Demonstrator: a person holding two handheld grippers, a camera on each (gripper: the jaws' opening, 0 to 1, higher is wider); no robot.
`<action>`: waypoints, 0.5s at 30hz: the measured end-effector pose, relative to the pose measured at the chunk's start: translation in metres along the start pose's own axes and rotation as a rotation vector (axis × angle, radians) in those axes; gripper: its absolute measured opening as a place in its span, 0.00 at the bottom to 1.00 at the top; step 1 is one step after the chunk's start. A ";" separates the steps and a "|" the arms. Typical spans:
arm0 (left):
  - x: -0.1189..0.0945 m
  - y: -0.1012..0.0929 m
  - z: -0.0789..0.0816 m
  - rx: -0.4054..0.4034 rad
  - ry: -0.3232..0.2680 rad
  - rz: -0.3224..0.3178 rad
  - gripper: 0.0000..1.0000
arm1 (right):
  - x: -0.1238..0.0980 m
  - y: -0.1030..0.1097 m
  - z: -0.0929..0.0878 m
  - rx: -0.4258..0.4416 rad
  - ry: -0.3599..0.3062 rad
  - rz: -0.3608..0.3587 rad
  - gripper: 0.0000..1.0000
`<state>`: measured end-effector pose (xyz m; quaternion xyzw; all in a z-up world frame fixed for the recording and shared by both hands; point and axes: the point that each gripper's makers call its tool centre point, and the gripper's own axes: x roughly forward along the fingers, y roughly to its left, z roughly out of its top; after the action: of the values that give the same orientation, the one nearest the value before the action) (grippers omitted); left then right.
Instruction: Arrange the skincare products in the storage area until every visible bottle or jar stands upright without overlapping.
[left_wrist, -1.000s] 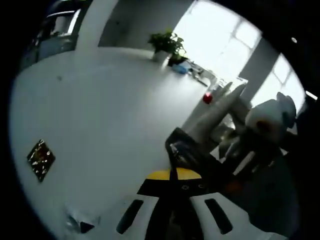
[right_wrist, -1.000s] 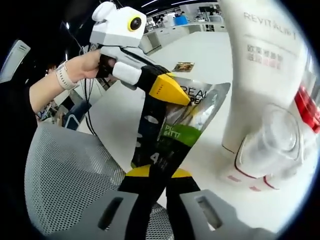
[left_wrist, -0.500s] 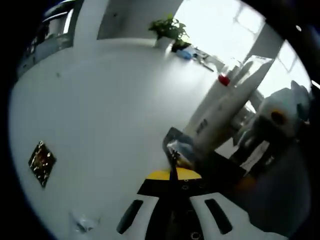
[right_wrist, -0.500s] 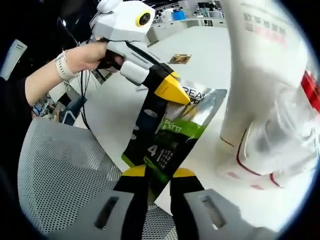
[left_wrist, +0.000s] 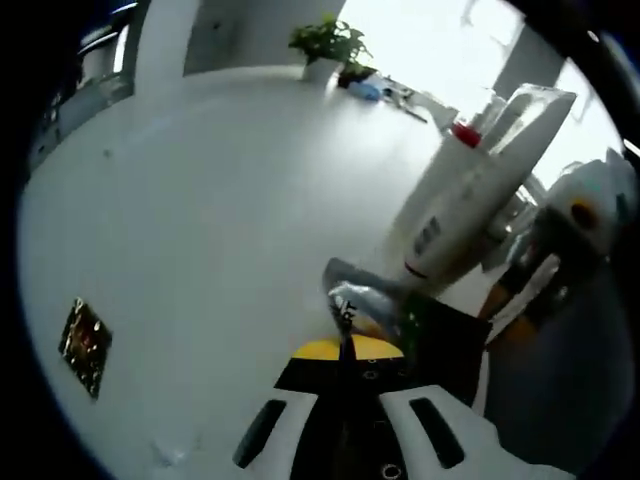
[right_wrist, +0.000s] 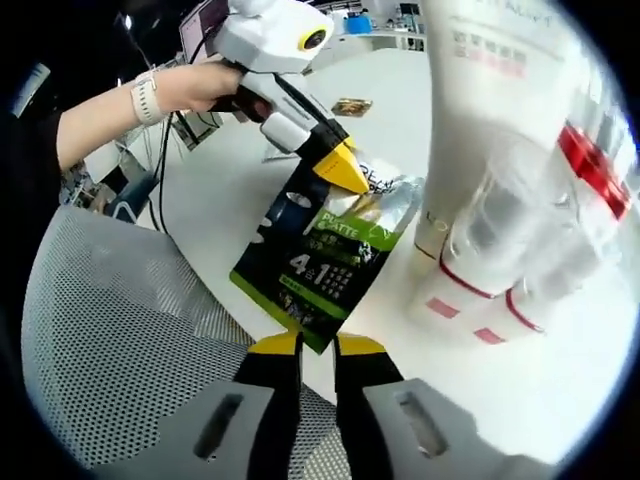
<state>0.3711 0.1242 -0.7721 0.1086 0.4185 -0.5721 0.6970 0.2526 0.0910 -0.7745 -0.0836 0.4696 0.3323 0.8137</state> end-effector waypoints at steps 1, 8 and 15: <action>0.000 0.000 0.000 -0.003 0.001 -0.001 0.00 | -0.001 0.000 -0.001 0.002 0.002 -0.001 0.12; 0.005 0.000 -0.001 0.010 0.011 -0.008 0.00 | -0.009 -0.003 0.000 -0.025 -0.002 -0.034 0.11; 0.008 0.003 0.000 -0.007 -0.003 -0.002 0.00 | 0.001 0.000 0.013 -0.048 -0.045 -0.041 0.14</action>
<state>0.3740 0.1200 -0.7785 0.1049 0.4194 -0.5717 0.6973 0.2619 0.0978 -0.7686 -0.1050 0.4414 0.3286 0.8283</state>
